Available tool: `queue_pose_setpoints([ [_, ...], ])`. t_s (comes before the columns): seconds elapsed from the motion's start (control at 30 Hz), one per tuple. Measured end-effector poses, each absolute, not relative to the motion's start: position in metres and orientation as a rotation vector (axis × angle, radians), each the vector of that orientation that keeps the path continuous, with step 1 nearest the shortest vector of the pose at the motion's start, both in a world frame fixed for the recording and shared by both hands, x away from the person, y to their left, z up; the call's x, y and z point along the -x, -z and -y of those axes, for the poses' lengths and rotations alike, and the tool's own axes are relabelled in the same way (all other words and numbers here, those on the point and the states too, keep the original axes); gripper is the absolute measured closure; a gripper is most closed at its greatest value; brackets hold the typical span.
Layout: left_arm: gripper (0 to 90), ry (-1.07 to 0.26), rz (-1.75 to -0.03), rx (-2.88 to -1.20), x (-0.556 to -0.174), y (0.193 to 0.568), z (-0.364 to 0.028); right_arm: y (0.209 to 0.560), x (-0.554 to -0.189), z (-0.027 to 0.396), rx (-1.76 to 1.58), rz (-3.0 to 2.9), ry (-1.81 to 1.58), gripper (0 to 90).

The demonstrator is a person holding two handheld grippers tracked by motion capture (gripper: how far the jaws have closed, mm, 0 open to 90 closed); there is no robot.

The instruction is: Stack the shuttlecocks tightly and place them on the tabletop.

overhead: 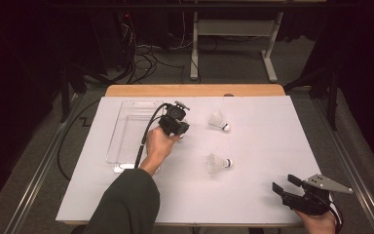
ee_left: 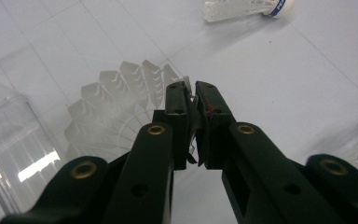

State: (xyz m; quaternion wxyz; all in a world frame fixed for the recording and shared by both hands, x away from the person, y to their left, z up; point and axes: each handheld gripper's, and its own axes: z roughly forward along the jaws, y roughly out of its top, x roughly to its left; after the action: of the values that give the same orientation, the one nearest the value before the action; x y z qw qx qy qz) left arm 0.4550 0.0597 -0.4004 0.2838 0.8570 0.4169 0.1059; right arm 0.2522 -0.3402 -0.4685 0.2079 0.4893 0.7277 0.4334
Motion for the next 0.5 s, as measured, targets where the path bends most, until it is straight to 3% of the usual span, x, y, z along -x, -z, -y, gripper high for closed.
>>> queue_pose_setpoints([
  [0.27, 80.4, -0.273, -1.108, -2.298, -0.455, 0.400, -0.053, 0.469, -0.252, 0.340, -1.362, -2.026, -1.208, 29.1],
  [0.5, 83.9, -0.258, -1.108, -2.309, -0.455, 0.402, -0.047, 0.469, -0.252, 0.340, -1.363, -2.025, -1.208, 29.1],
])
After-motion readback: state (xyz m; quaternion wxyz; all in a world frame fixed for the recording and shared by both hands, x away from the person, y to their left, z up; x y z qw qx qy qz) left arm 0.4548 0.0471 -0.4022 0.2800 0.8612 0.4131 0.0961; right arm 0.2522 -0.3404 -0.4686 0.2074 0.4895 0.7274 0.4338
